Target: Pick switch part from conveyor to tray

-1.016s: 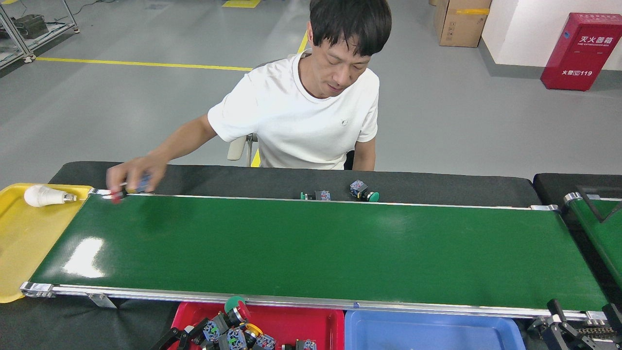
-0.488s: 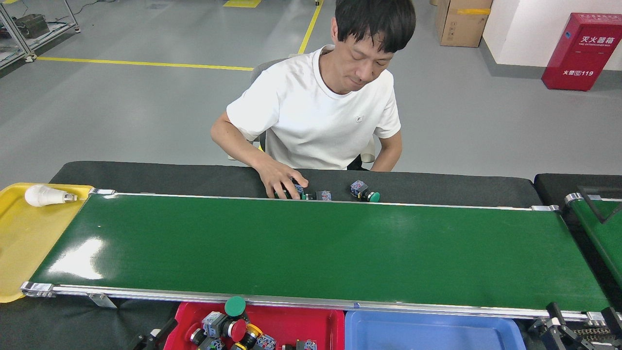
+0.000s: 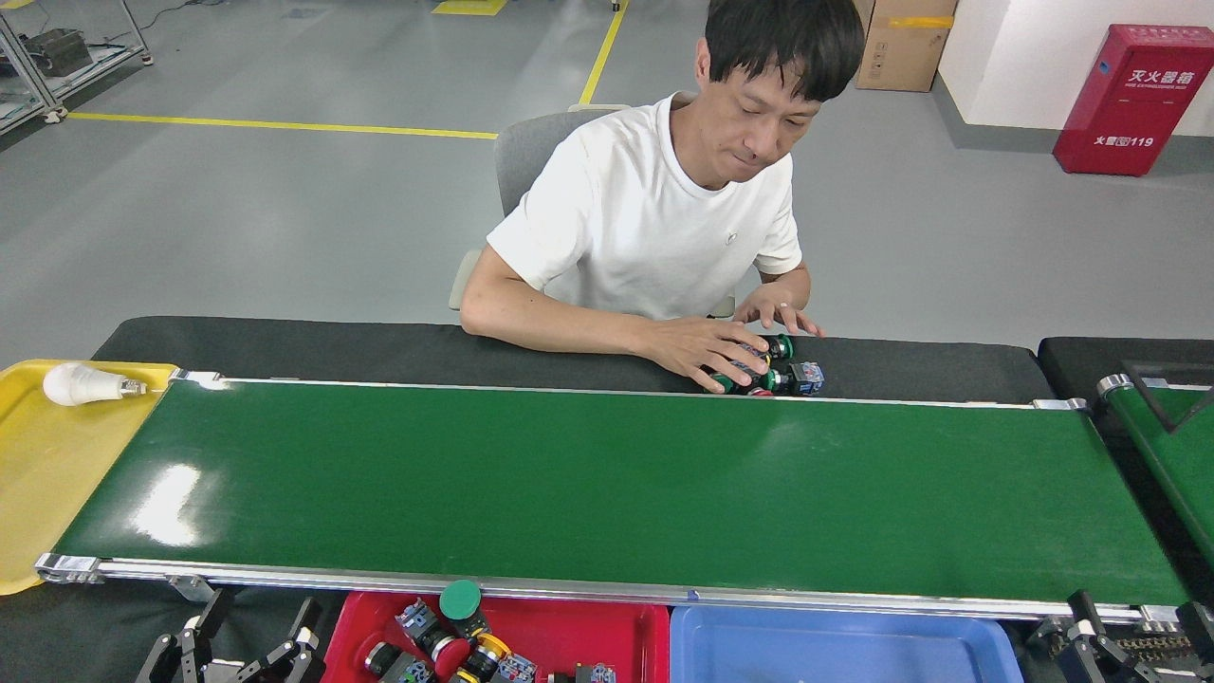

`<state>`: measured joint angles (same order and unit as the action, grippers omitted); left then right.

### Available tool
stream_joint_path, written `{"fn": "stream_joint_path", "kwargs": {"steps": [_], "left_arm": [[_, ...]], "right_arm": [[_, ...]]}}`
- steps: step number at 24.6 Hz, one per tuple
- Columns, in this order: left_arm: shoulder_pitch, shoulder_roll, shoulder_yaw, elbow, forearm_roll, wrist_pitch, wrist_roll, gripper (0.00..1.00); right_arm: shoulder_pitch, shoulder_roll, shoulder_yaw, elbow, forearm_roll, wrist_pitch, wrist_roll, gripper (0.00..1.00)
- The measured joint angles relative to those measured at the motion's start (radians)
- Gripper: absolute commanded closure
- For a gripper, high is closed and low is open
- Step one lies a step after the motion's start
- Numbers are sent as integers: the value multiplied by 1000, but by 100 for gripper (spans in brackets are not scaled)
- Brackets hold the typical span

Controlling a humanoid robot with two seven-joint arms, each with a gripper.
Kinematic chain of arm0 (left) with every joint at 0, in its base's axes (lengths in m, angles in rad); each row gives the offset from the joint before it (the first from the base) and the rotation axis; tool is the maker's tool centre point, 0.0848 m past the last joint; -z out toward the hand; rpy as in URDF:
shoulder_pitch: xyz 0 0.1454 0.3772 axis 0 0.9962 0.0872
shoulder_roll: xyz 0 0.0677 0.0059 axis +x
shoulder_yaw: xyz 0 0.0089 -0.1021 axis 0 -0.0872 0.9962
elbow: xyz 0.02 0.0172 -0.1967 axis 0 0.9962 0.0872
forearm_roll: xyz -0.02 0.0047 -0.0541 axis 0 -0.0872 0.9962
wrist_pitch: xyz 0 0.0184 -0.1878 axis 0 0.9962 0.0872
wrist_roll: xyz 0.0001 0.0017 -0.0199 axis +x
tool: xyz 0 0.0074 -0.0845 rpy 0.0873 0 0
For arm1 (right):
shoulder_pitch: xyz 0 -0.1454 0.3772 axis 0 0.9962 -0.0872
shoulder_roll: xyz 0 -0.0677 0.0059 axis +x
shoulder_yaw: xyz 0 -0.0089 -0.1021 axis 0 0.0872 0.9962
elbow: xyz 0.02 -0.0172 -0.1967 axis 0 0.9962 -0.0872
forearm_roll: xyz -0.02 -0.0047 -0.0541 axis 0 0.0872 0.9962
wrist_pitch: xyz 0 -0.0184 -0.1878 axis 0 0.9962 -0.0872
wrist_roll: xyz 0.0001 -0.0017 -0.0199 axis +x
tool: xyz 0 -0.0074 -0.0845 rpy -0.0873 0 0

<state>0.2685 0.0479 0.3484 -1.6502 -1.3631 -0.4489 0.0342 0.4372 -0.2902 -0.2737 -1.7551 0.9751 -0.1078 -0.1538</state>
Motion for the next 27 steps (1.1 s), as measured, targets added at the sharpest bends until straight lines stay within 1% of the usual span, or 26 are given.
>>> {"fn": "stream_joint_path", "kwargs": {"steps": [3, 7, 10, 12, 15, 18, 22, 27], "left_arm": [[-4, -14, -7, 2, 0, 20, -6, 0], [-24, -58, -19, 1, -10, 27, -9, 0], [-30, -59, -53, 1, -12, 68, -10, 0], [-32, -41, -97, 0, -11, 111, -13, 0], [-32, 1, -167, 0, -6, 182, -11, 0], [-32, 34, -210, -1, 4, 232, -6, 0], [-40, 40, -211, -3, 6, 266, -4, 0], [-37, 86, -179, -4, 6, 283, -3, 0]], "right_arm": [[-1, 1, 0, 0, 0, 0, 9, 1], [-1, 1, -1, 0, 0, -4, 72, 1], [-1, 1, -7, 0, 0, -10, 90, 1], [-2, 1, -8, 0, 0, -11, 95, 1], [-2, 1, -12, 0, 0, -12, 97, 1], [-2, 1, -13, 0, 0, -12, 97, 1], [-2, 1, -13, 0, 0, -12, 97, 1], [-2, 1, -30, 0, 0, -13, 99, 1]]}}
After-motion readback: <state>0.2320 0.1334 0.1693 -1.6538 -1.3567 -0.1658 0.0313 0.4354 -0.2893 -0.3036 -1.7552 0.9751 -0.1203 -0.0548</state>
